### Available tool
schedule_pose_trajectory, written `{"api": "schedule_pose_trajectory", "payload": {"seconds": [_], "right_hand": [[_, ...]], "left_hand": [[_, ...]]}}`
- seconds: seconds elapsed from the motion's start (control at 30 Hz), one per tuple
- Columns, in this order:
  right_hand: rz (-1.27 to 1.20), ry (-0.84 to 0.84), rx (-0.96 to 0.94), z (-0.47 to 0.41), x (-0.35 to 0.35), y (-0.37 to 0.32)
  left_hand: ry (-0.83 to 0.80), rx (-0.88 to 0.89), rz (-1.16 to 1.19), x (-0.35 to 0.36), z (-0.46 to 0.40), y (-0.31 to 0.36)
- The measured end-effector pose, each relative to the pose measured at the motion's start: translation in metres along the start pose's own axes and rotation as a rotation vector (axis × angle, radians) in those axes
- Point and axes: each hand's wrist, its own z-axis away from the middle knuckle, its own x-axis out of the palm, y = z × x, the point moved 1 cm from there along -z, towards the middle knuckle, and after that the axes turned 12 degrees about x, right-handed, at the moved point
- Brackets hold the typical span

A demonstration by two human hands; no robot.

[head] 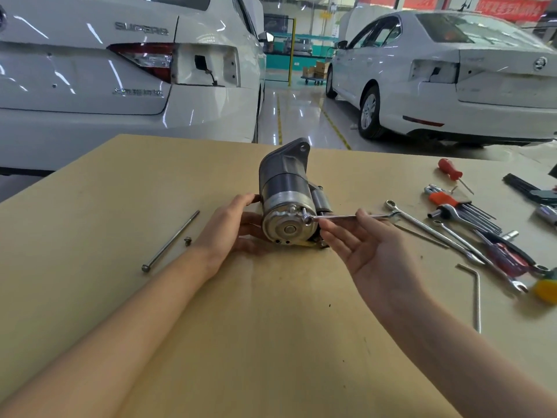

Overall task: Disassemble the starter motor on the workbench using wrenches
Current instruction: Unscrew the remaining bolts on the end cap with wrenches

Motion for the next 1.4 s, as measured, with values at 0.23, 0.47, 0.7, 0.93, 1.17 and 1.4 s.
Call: {"api": "schedule_pose_trajectory", "payload": {"seconds": [0.23, 0.47, 0.7, 0.93, 1.17, 1.4], "right_hand": [[0.151, 0.000, -0.234, 0.008, -0.001, 0.001], [0.853, -0.069, -0.766, 0.015, 0.012, -0.005], [1.353, -0.186, -0.714, -0.006, 0.056, -0.026], [2.206, -0.642, -0.806, -0.008, 0.084, -0.008], [1.327, -0.419, -0.947, 0.015, 0.036, 0.010], [0.044, 0.071, -0.062, 0.011, 0.002, 0.013]], "left_hand": [[0.003, 0.009, -0.018, 0.000, 0.001, -0.001], [0.015, 0.024, -0.026, 0.001, 0.001, -0.002], [-0.008, 0.033, -0.062, 0.000, 0.000, -0.002], [-0.001, 0.201, -0.302, -0.005, 0.010, 0.001], [-0.004, 0.033, -0.061, -0.001, 0.002, 0.001], [0.000, 0.022, -0.007, -0.003, -0.001, -0.003]]}}
